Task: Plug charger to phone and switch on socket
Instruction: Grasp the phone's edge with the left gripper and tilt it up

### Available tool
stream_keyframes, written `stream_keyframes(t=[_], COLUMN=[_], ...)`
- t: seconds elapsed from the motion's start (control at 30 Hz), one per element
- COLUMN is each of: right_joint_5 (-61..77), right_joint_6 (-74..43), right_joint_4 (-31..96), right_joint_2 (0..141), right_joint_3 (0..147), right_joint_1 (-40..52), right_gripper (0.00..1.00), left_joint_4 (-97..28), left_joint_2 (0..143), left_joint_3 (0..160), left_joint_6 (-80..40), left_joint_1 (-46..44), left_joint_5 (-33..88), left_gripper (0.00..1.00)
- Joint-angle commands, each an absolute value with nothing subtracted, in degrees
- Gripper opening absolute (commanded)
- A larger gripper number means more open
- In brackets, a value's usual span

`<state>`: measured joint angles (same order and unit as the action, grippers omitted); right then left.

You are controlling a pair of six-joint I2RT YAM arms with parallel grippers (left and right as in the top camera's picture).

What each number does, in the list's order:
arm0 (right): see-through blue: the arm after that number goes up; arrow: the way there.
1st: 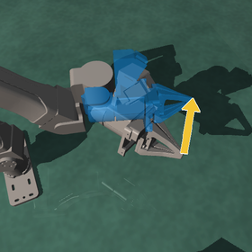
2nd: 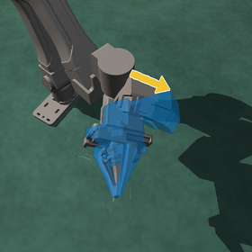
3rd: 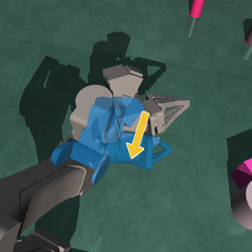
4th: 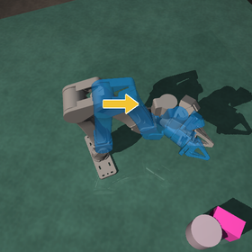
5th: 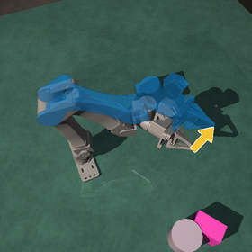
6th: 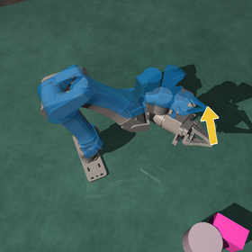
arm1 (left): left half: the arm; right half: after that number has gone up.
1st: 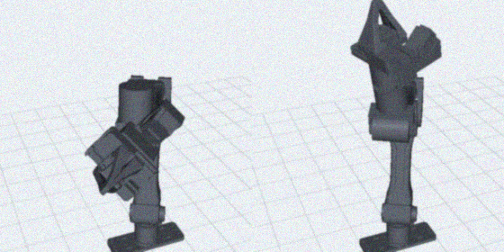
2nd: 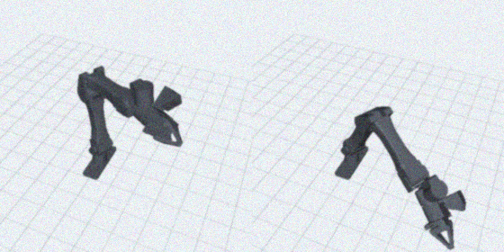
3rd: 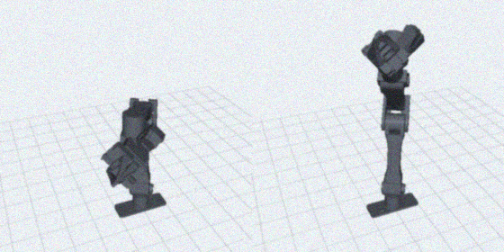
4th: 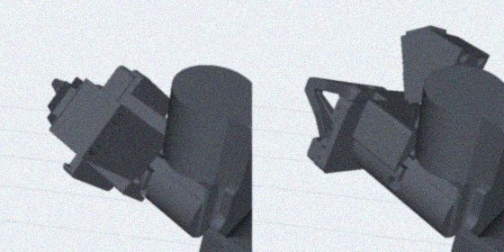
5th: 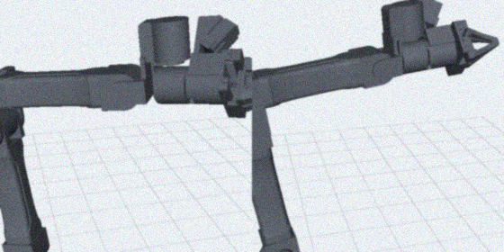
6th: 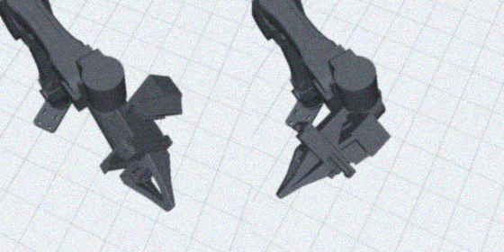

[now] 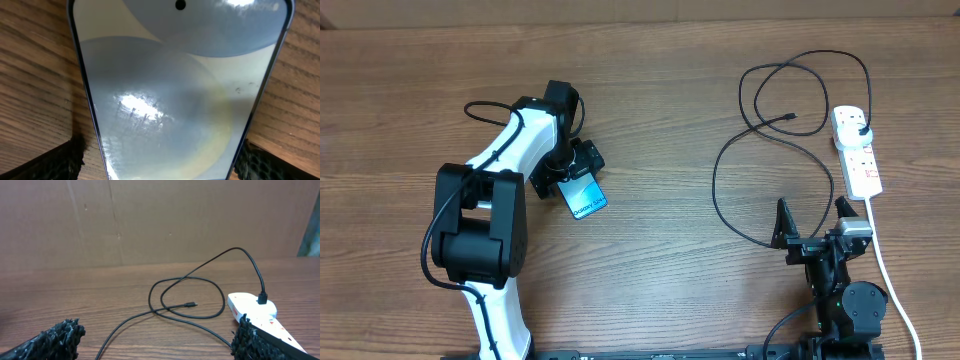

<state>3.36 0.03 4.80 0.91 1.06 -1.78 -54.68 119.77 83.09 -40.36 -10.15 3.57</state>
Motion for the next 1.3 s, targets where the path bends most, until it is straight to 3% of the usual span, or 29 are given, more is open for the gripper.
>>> stream_keyframes(t=[0.0,0.1,0.33,0.63,0.73,0.9,1.27], right_joint_5=[2.61,2.61,2.61,2.61,2.61,2.61,2.61], right_joint_6=[0.3,0.27,0.27,0.3,0.27,0.3,0.27], right_joint_4=[4.64,4.64,4.64,4.67,4.64,4.67,4.67], right_joint_2=[0.67,0.67,0.67,0.67,0.67,0.67,0.67], right_joint_3=[0.47,0.47,0.47,0.47,0.47,0.47,0.47], right_joint_1=[-1.5,-1.5,-1.5,-1.5,-1.5,-1.5,-1.5], right_gripper=[1.0,1.0,1.0,1.0,1.0,1.0,1.0], left_joint_4=[-53.08,-52.14,-50.96,-50.76,-50.76,-51.18,-52.49], left_joint_2=[121.62,121.62,121.62,121.62,121.6,121.6,121.6], left_joint_3=[80.03,78.81,78.06,78.22,78.74,79.57,79.57], left_joint_6=[-42.33,-42.44,-42.46,-42.11,-39.16,-30.24,-21.93], left_joint_1=[-10.28,-10.28,-10.26,-9.98,-9.32,-8.49,-8.49], left_joint_5=[4.58,5.63,7.55,11.16,15.92,27.99,38.65], left_gripper=[1.0,1.0,0.85,0.81,0.75,0.75,0.73])
